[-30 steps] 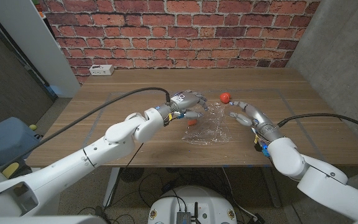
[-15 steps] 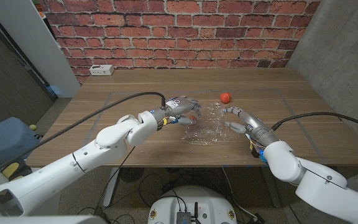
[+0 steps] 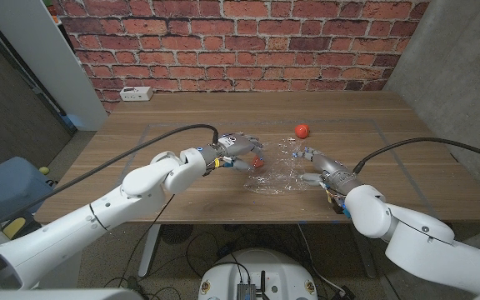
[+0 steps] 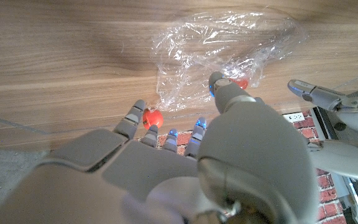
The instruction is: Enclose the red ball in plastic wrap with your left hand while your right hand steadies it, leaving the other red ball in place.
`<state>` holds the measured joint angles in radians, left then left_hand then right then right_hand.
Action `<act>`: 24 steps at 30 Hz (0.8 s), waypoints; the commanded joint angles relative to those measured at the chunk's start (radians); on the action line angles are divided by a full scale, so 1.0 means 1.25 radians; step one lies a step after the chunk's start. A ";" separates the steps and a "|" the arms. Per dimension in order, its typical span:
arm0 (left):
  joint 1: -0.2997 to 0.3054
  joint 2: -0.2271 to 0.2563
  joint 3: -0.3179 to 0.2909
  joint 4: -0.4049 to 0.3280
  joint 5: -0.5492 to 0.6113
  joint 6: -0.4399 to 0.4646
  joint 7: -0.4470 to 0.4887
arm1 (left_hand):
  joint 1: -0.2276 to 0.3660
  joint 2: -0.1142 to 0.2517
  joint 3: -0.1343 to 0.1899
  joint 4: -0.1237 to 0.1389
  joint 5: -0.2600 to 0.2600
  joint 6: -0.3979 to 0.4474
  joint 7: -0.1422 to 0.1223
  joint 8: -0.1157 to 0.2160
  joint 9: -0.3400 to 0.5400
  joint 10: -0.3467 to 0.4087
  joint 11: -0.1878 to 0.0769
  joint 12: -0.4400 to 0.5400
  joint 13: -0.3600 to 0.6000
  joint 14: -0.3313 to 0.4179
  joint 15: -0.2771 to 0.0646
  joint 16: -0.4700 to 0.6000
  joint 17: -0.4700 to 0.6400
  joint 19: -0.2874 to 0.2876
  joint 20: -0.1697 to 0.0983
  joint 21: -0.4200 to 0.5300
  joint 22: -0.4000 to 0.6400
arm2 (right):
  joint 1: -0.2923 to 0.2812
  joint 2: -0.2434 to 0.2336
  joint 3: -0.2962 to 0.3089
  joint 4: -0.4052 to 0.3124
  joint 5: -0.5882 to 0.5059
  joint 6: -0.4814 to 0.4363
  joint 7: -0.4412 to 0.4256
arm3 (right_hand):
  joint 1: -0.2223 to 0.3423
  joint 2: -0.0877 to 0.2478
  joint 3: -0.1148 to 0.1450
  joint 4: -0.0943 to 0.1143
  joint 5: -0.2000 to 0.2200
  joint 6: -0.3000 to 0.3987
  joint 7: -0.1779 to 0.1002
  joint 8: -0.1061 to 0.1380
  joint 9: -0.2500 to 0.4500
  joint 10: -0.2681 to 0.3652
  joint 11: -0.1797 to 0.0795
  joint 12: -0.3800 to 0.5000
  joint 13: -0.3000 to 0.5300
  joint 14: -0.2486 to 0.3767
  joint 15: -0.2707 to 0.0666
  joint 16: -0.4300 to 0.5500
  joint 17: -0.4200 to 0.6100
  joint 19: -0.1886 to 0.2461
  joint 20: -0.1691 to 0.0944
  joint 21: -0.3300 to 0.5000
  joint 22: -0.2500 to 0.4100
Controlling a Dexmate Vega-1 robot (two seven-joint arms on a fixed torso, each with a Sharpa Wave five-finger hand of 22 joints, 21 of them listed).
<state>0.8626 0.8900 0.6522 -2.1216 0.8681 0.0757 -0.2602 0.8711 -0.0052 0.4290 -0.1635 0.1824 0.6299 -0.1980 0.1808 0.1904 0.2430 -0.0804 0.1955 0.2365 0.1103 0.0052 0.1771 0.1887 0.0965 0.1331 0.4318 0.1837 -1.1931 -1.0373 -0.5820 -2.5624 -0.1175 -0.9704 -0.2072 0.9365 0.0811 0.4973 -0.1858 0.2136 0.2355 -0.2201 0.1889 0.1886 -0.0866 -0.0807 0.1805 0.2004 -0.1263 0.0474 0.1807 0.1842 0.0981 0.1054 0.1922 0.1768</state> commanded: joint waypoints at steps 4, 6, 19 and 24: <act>-0.022 0.020 -0.003 -0.035 0.002 0.012 -0.163 | -0.032 -0.038 -0.026 0.011 0.010 -0.039 -0.012 -0.003 0.002 -0.038 0.004 -0.002 -0.003 -0.031 0.012 0.004 0.006 -0.023 0.009 -0.016 0.003 | 0.163 -0.008 -0.159 -0.018 0.012 -0.124 0.072 | 0.030 0.005 0.013 0.001 0.006 0.019 -0.001 0.008 0.002 -0.019 -0.008 0.002 -0.002 -0.022 -0.003 0.001 0.001 -0.020 -0.002 -0.004 0.000; -0.024 0.020 -0.002 -0.041 0.010 0.019 -0.184 | -0.047 -0.046 -0.035 0.016 0.013 -0.045 -0.013 -0.002 0.002 -0.043 0.006 -0.001 -0.004 -0.039 0.014 0.005 0.007 -0.027 0.009 -0.020 0.003 | 0.177 -0.007 -0.175 -0.015 0.011 -0.127 0.072 | 0.032 0.005 0.014 0.002 0.006 0.021 -0.001 0.009 0.002 -0.020 -0.011 0.002 -0.002 -0.023 -0.004 0.001 0.001 -0.022 -0.004 -0.005 0.000; -0.018 0.010 0.029 -0.068 0.163 0.052 -0.250 | -0.086 -0.106 -0.082 0.019 0.042 -0.089 -0.014 0.000 0.003 -0.088 0.006 0.002 -0.009 -0.074 0.032 0.007 0.006 -0.042 0.014 -0.038 0.004 | 0.229 0.003 -0.237 -0.012 0.021 -0.187 0.050 | 0.086 0.025 0.017 0.008 -0.005 0.164 0.001 0.046 0.005 0.023 -0.048 0.022 -0.006 -0.001 -0.023 0.015 -0.001 -0.011 -0.018 0.006 -0.001; -0.001 0.007 0.038 -0.064 0.232 0.040 -0.211 | -0.066 -0.112 -0.087 0.010 0.055 -0.087 -0.016 0.007 0.003 -0.080 0.002 0.010 -0.011 -0.063 0.021 0.014 0.005 -0.027 0.007 -0.037 0.004 | 0.212 0.001 -0.220 -0.011 0.043 -0.180 0.024 | 0.095 0.024 0.014 0.008 -0.007 0.207 0.001 0.054 0.005 0.039 -0.046 0.025 -0.007 0.009 -0.024 0.017 -0.002 -0.005 -0.016 0.008 -0.001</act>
<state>0.8365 0.9073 0.6749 -2.1925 1.0008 0.1255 -0.5352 0.7714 -0.1391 0.3241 -0.1455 0.2407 0.5174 -0.2176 0.1809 0.1917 0.1380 -0.0713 0.1971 0.2228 0.0250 0.0413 0.1820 0.1933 0.0478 0.1462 0.3870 0.1836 -0.9441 -1.0381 -0.8337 -2.5782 -0.0932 -1.1663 -0.1348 1.0426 0.1135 0.5137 -0.1779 0.2060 0.4747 -0.2174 0.2512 0.1934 -0.0480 -0.1358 0.2077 0.1906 -0.1230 0.0144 0.1934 0.1813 0.0824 0.0855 0.1934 0.1720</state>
